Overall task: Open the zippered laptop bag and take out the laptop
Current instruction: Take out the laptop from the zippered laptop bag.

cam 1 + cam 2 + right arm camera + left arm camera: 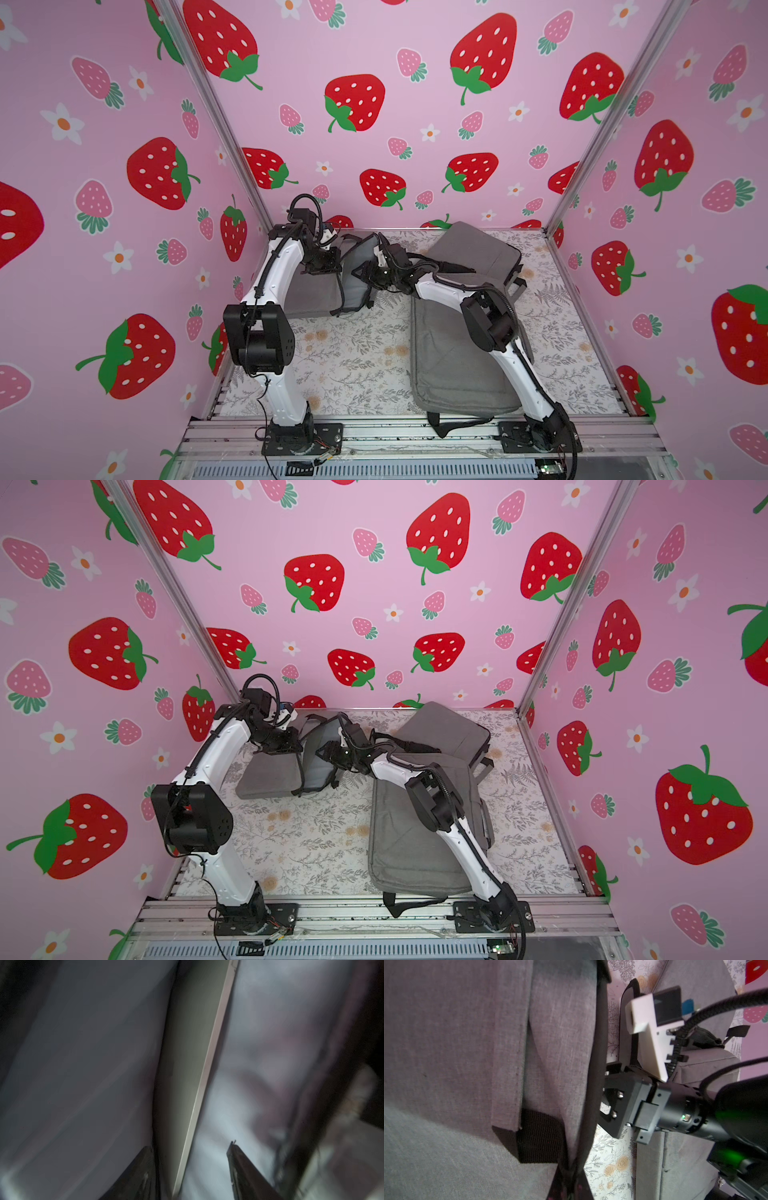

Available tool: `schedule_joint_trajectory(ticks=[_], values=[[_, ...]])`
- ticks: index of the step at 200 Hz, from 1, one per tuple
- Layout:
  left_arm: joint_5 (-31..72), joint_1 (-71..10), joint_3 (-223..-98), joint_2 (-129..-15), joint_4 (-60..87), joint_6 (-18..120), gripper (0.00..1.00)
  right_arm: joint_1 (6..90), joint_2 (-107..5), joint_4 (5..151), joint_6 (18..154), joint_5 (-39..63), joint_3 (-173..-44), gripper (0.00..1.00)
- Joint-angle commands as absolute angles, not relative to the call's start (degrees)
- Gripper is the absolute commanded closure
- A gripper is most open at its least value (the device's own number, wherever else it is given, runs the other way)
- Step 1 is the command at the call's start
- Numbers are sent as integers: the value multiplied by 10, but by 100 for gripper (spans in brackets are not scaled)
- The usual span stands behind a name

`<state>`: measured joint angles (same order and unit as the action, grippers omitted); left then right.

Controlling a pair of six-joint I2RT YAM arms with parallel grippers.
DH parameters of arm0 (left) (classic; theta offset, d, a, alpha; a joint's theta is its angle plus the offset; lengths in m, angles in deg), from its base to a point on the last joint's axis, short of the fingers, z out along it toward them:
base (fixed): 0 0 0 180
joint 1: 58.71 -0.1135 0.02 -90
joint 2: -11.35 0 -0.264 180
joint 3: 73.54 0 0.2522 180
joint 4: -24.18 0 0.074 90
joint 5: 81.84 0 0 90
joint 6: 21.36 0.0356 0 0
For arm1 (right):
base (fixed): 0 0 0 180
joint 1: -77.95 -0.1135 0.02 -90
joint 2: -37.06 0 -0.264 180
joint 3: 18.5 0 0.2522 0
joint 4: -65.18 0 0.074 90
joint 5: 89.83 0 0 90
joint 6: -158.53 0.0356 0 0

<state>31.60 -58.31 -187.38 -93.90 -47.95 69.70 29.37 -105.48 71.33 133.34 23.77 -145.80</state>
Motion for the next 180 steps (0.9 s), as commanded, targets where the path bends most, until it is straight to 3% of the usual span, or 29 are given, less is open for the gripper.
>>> schedule_joint_trajectory(ticks=[1, 92, 144, 180], values=[[369, -574, -1871, -911, -474, 707, 100, 285, -1083, 745, 1354, 217, -1509, 38], [390, -561, -1865, -895, -474, 718, 100, 276, -1208, 792, 1412, 224, -1671, 40], [385, -536, -1875, -908, -484, 731, 100, 267, -1256, 743, 1452, 239, -1737, 48], [381, -528, -1875, -910, -483, 731, 100, 264, -1270, 701, 1476, 243, -1747, 62]])
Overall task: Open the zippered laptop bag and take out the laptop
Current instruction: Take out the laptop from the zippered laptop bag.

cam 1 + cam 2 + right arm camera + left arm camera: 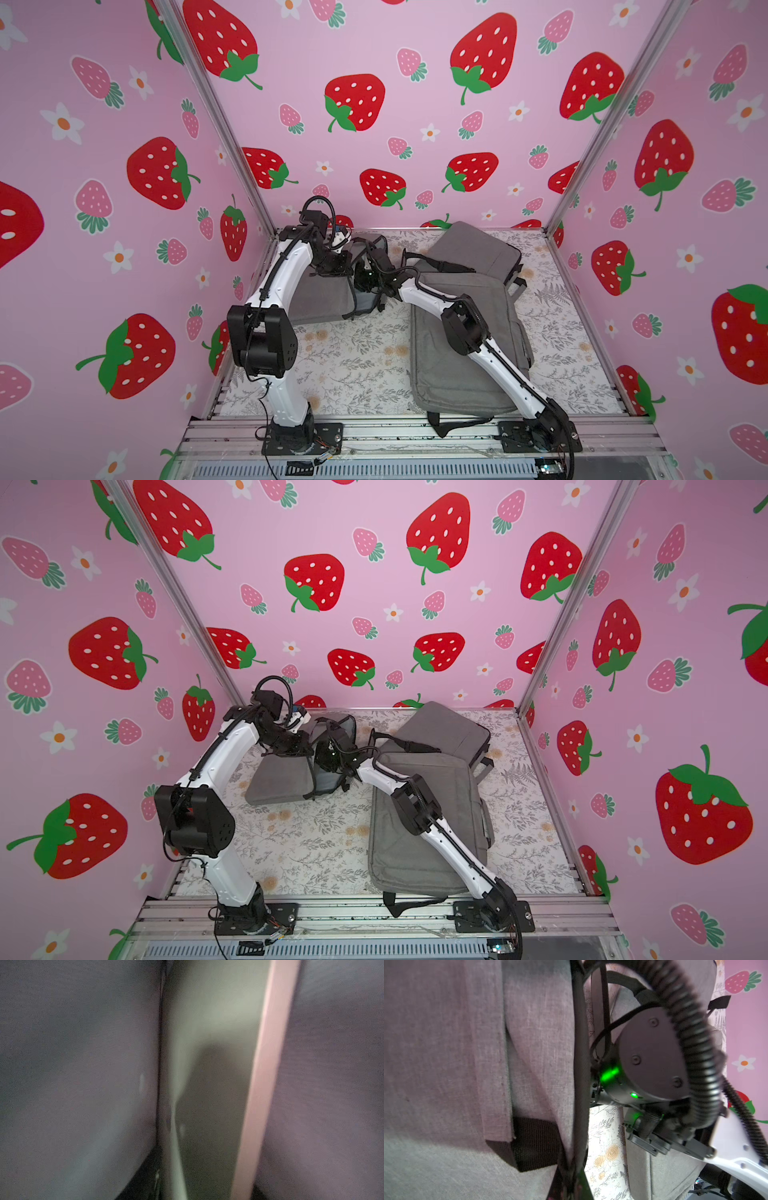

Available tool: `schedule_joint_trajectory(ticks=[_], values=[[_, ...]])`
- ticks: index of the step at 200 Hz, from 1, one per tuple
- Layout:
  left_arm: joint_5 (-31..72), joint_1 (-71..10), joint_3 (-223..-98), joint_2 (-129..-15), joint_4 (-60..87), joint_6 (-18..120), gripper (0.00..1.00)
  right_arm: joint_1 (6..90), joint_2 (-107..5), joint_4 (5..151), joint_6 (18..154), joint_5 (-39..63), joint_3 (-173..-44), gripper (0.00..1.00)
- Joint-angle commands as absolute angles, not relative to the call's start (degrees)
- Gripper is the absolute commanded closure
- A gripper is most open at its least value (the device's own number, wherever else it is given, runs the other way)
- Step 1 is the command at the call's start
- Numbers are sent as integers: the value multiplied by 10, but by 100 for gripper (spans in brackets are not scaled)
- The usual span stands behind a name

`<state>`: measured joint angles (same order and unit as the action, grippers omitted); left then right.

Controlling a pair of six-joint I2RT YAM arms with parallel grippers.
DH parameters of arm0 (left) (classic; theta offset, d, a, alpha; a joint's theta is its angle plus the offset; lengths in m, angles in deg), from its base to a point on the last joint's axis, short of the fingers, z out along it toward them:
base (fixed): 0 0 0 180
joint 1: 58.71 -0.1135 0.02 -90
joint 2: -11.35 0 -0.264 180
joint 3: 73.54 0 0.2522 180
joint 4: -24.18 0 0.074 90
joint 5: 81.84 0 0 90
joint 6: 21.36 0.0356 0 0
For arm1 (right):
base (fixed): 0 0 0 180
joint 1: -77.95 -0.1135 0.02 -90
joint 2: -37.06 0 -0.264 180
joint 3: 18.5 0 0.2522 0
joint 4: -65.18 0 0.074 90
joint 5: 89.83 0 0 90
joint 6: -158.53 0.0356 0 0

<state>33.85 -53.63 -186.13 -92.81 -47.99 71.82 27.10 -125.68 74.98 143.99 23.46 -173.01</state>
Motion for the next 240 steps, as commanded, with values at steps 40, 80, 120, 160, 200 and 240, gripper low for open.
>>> schedule_joint_trajectory(ticks=[40, 80, 120, 160, 200, 240], values=[[347, -529, -1857, -909, -486, 731, 100, 268, -1242, 677, 1449, 250, -1728, 89], [324, -537, -1834, -904, -483, 735, 100, 278, -1174, 634, 1407, 259, -1662, 100], [296, -541, -1820, -913, -479, 740, 100, 288, -1092, 612, 1366, 261, -1577, 100], [277, -541, -1822, -927, -476, 741, 100, 302, -1028, 563, 1373, 273, -1484, 100], [256, -541, -1825, -943, -475, 749, 100, 316, -949, 549, 1347, 281, -1379, 100], [212, -541, -1821, -957, -475, 761, 100, 338, -907, 534, 1345, 304, -1323, 100]])
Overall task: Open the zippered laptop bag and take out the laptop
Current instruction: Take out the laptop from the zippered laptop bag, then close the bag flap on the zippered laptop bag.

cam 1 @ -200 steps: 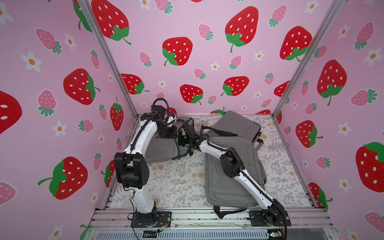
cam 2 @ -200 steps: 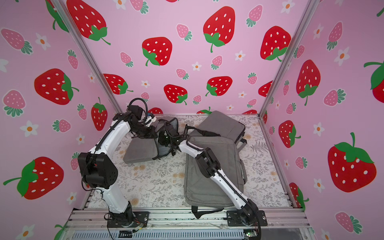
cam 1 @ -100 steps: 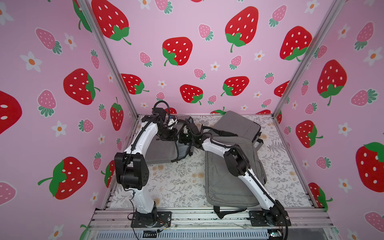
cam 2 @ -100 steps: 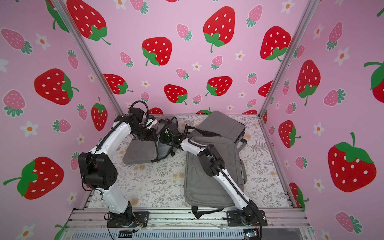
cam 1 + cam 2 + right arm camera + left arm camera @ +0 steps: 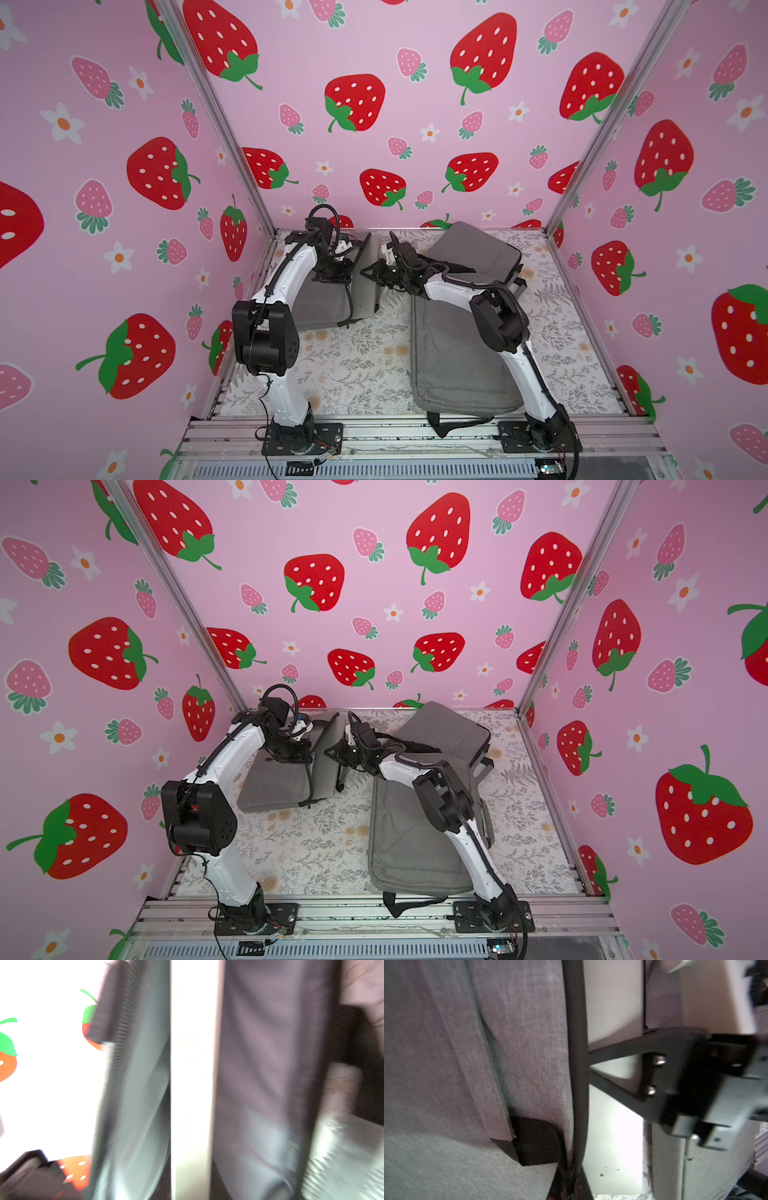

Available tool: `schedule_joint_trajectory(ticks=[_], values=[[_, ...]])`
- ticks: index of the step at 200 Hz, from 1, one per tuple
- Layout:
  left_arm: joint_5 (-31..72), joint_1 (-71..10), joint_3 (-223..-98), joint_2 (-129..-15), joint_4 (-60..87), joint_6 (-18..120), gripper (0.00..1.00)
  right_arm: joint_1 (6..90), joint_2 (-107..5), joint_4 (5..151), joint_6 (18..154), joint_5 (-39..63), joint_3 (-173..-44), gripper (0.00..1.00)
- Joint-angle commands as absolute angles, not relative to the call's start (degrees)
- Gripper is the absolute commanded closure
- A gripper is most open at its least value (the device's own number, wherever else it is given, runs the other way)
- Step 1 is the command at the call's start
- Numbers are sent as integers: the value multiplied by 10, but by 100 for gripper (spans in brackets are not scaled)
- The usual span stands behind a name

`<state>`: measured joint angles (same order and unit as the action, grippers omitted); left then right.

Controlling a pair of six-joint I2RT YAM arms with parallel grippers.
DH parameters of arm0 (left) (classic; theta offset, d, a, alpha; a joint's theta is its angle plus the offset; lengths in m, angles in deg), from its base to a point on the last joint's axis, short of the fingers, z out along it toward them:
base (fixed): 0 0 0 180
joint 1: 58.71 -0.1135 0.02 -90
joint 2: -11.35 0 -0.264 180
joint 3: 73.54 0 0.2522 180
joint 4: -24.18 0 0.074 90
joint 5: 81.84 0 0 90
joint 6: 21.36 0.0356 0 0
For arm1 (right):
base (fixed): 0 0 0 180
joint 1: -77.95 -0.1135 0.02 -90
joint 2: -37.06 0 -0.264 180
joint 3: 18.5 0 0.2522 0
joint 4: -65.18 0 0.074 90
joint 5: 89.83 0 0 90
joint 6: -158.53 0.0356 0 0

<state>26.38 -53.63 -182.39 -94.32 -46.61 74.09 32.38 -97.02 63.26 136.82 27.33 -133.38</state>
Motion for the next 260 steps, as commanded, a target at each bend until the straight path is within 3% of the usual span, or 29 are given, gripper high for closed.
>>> schedule_joint_trajectory(ticks=[1, 31, 145, 260], values=[[210, -541, -1821, -957, -476, 761, 100, 338, -906, 533, 1345, 306, -1322, 100], [189, -541, -1825, -969, -474, 766, 100, 349, -866, 587, 1302, 333, -1295, 100], [98, -546, -1876, -1052, -446, 815, 100, 416, -633, 571, 1299, 377, -1019, 100], [34, -553, -2004, -1158, -473, 794, 100, 422, -492, 615, 1327, 396, -878, 100]])
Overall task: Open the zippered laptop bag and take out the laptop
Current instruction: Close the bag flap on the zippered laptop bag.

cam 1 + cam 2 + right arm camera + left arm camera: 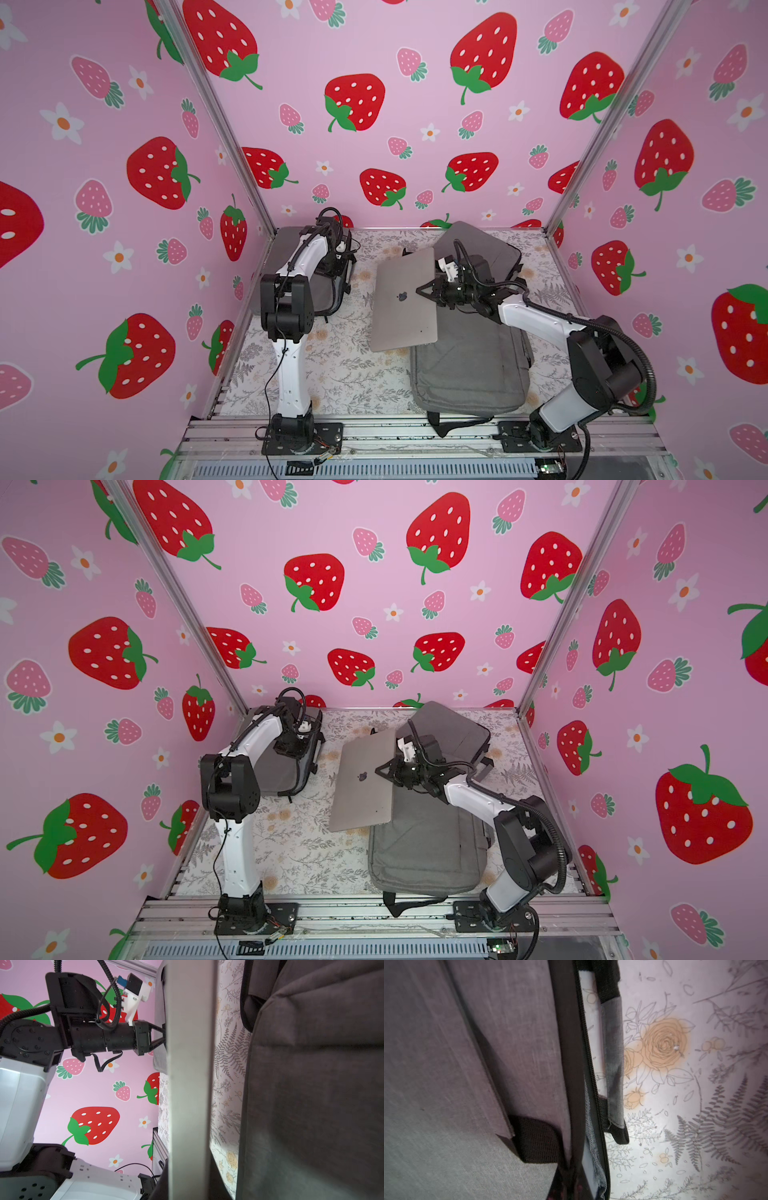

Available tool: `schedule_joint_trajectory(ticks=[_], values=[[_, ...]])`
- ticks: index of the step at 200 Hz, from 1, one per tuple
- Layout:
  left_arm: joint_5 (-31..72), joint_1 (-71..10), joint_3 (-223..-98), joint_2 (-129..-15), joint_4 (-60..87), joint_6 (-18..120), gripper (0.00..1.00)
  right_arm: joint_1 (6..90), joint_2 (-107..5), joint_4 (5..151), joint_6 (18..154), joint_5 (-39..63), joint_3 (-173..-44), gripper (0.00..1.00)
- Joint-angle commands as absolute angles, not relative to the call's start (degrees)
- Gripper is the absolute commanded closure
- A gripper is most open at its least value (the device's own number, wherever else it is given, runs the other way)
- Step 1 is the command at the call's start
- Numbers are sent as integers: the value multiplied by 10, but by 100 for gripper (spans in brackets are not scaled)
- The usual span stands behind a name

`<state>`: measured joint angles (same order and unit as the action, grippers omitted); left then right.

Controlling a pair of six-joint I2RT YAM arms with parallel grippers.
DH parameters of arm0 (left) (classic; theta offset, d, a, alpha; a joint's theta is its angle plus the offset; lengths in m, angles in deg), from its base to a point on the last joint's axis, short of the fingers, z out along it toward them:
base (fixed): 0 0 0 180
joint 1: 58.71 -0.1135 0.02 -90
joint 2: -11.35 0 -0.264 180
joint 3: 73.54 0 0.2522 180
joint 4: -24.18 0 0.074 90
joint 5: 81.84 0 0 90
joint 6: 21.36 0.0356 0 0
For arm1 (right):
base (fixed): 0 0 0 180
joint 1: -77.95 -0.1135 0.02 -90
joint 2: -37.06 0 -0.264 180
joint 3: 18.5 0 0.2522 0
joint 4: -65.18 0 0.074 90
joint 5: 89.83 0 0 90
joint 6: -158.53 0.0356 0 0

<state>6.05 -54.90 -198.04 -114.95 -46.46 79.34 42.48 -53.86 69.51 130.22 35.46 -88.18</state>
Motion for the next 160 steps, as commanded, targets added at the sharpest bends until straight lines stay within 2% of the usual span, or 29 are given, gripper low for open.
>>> schedule_joint_trajectory(ticks=[1, 59, 74, 76, 82, 119, 160], values=[[33, -553, -2005, -1159, -473, 795, 100, 422, -491, 614, 1328, 396, -877, 100], [16, -554, -2021, -1185, -482, 789, 100, 383, -470, 602, 1373, 358, -833, 100], [24, -554, -2024, -1186, -482, 780, 96, 370, -470, 583, 1392, 349, -822, 100], [26, -554, -2025, -1186, -482, 779, 92, 367, -469, 582, 1393, 348, -820, 100], [30, -554, -2026, -1186, -483, 778, 88, 361, -469, 580, 1394, 343, -818, 100], [39, -553, -2043, -1185, -494, 767, 77, 315, -474, 533, 1421, 311, -798, 100], [116, -556, -2051, -1147, -502, 735, 54, 267, -498, 496, 1435, 282, -799, 100]])
